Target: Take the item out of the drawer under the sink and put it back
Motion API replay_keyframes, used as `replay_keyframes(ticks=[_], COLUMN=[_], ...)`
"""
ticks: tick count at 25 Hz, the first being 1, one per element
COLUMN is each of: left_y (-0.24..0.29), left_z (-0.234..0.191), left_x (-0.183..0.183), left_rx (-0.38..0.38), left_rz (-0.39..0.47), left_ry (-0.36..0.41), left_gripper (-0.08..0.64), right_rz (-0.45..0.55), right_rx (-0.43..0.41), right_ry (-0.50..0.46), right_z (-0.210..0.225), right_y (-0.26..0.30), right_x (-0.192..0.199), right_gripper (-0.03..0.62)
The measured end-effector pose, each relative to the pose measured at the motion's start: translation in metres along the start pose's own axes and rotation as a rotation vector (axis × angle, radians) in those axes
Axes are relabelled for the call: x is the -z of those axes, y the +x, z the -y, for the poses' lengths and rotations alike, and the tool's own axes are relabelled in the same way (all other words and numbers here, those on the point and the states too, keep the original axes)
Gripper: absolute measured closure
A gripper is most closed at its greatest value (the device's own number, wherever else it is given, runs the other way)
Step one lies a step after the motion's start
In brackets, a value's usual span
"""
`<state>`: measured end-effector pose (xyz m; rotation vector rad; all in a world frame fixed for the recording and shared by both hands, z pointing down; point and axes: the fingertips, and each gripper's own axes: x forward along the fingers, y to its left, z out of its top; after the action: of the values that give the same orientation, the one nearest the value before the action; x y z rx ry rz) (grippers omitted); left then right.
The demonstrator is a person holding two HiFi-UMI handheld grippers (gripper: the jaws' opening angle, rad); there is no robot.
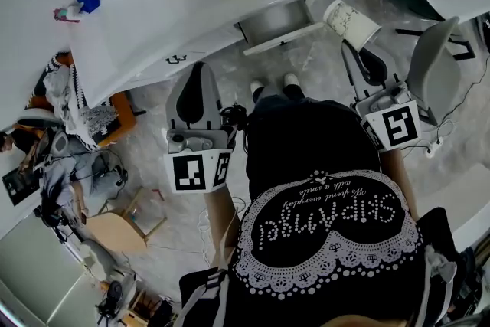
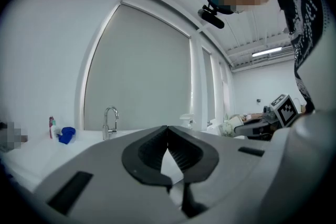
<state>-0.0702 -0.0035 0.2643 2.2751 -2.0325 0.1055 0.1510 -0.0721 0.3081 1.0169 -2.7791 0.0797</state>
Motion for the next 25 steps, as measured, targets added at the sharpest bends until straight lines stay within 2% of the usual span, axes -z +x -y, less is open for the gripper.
replay_keyframes(ticks=[3, 5, 7, 10, 15, 20, 25], left_y=[-0.005, -0.006, -0.01, -0.016, -0.024, -0.027, -0.024], left_z=[-0.016, -0.025, -0.032, -0.032, -0.029, -0.021, -0.012], left_x=[0.009, 0.013, 0.014, 0.011, 0.012, 0.013, 0.012], left_rx=[-0.051, -0.082, -0.11, -0.127, -0.119, -0.088, -0.055], left_rz=[-0.032, -0.043, -0.039, -0.014, -0.016, -0.02, -0.013], left_ry=[0.0, -0.029, -0.067, -0.079, -0.085, -0.063, -0.078], left_gripper=[0.554, 0.554, 0.554, 0.554, 0.554, 0.554, 0.554], right_rz=[0.02, 0.047, 0.068, 0.058, 0.003, -0.003, 0.0], right_rx=[-0.024, -0.047, -0.065, -0.079, -0.074, -0.068, -0.064], right_ry=[-0.018, -0.025, -0.024, -0.02, -0.015, -0.008, -0.017], right_z=[-0.005, -0.01, -0.016, -0.019, -0.024, -0.024, -0.023], right_y=[0.0, 0.003, 0.005, 0.004, 0.002, 0.001, -0.001], right_x=[-0.008, -0.014, -0.02, -0.015, 0.001, 0.004, 0.006], right_gripper=[0.568, 0.568, 0.568, 0.568, 0.568, 0.568, 0.568])
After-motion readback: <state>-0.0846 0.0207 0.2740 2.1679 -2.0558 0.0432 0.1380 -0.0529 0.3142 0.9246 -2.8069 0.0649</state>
